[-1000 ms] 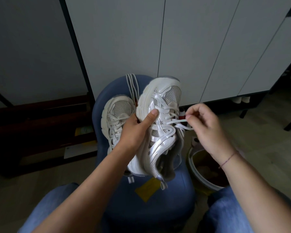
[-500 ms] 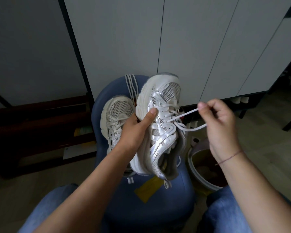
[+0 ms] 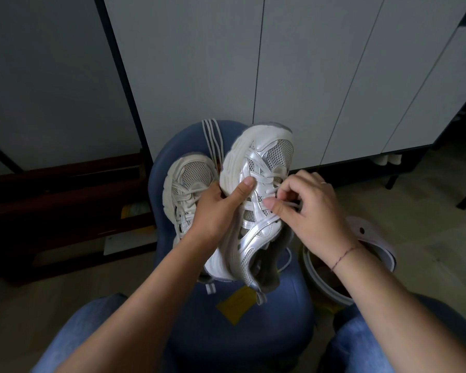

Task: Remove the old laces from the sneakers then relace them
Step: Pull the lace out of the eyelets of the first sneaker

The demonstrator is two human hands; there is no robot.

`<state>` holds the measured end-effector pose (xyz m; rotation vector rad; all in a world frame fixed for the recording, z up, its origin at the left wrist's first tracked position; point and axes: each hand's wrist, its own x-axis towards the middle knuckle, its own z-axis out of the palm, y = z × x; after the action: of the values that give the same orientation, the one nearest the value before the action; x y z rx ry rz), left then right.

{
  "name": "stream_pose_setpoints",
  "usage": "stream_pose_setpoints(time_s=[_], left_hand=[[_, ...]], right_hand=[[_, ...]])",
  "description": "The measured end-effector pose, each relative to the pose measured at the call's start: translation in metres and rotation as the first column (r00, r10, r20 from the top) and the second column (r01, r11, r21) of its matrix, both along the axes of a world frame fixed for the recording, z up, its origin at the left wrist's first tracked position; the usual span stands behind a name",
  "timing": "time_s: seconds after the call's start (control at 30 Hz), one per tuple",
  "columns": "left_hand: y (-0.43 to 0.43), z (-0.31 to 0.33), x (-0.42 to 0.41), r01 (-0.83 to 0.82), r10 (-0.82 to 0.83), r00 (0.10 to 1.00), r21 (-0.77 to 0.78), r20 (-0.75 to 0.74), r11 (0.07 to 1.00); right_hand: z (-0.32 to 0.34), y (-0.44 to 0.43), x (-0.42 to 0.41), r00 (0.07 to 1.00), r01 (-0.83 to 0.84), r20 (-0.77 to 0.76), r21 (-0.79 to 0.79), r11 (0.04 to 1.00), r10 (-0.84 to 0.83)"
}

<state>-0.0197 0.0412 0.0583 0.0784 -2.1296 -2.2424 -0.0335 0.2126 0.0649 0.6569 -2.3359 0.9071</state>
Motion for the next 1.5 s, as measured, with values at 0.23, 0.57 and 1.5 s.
stream_pose_setpoints(time_s=[0.23, 0.57, 1.5], left_hand=[[0.000, 0.004, 0.000, -0.013, 0.012, 0.999, 0.032, 0.032, 0.999], [-0.002, 0.003, -0.001, -0.001, -0.001, 0.999, 0.058, 0.034, 0.998], [0.000, 0.000, -0.001, -0.011, 0.011, 1.000, 0.002, 0.002, 1.000]], right_hand=[[0.009, 0.015, -0.002, 0.993, 0.010, 0.108, -0.453, 0.891, 0.044], [0.010, 0.021, 0.002, 0.953, -0.105, 0.229, -0.370, 0.923, 0.200], [0.002, 0.001, 0.002, 0.967, -0.085, 0.223, -0.184, 0.979, 0.126]])
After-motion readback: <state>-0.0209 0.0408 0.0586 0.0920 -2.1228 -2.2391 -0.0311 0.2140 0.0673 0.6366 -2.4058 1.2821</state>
